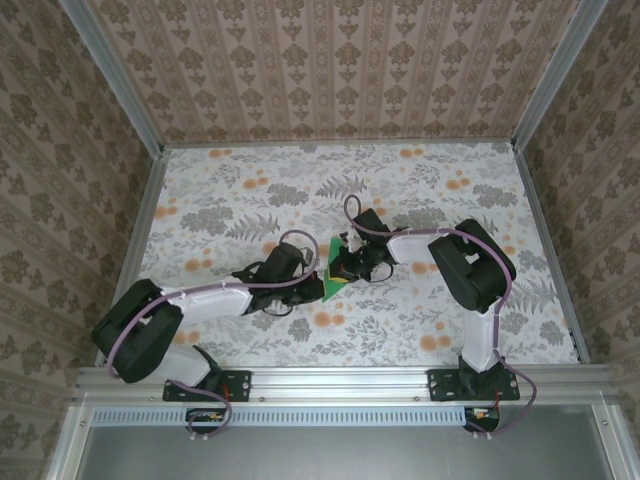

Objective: Fold a paper plane with a square sheet of paper (pick it up from the middle)
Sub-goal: Fourth fold the wing at the center of the table.

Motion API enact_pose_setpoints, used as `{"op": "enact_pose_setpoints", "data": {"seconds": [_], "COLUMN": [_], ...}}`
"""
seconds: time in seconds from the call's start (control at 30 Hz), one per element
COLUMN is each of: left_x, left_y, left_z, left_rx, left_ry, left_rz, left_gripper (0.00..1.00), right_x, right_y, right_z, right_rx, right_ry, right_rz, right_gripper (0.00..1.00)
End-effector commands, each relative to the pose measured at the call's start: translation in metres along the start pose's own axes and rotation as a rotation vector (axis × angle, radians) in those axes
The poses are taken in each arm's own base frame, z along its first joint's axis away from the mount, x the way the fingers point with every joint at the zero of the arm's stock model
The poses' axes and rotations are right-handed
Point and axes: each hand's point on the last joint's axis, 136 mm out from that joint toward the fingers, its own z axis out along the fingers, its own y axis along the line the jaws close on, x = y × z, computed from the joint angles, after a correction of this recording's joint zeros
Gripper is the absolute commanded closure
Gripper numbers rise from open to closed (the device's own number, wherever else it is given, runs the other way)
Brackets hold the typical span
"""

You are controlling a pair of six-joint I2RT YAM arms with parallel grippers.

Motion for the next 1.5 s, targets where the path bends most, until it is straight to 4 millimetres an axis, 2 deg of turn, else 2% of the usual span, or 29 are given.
{"op": "enact_pose_setpoints", "data": {"seconds": [0.0,0.23,0.37,0.67,0.87,0.97,1.17,1.37,1.47], "left_x": [-0.015,-0.024,-0.024,-0.016,-0.004,0.002,0.007,0.005,0.0], "left_y": [-0.006,0.003,0.01,0.01,0.032,0.039,0.044,0.041,0.032], "left_z": [0.009,0.018,0.022,0.029,0.031,0.032,0.035,0.034,0.032], "left_rx": [0.015,0.004,-0.017,0.01,-0.077,-0.099,-0.118,-0.12,-0.088], "left_ry": [-0.037,-0.08,-0.079,-0.042,-0.008,0.012,0.038,0.043,0.027], "left_rz": [-0.018,-0.032,-0.041,-0.051,-0.093,-0.111,-0.123,-0.113,-0.101], "left_gripper": [0.95,0.98,0.99,0.99,1.0,1.0,1.0,1.0,1.0], "right_x": [0.012,0.011,0.01,-0.002,-0.008,-0.004,0.009,0.013,0.013], "right_y": [-0.049,-0.043,-0.036,-0.011,0.001,0.001,-0.007,-0.007,-0.013], "right_z": [0.012,0.01,0.007,-0.003,-0.019,-0.019,-0.007,0.0,0.002], "right_rx": [0.153,0.124,0.104,0.033,0.006,0.008,0.028,0.035,0.063], "right_ry": [0.001,-0.004,-0.011,-0.047,-0.103,-0.099,-0.057,-0.025,-0.014], "right_rz": [0.104,0.1,0.088,0.055,0.021,0.012,0.014,-0.003,0.006], "right_gripper": [0.93,0.93,0.93,0.93,0.93,0.93,0.94,0.94,0.95]}}
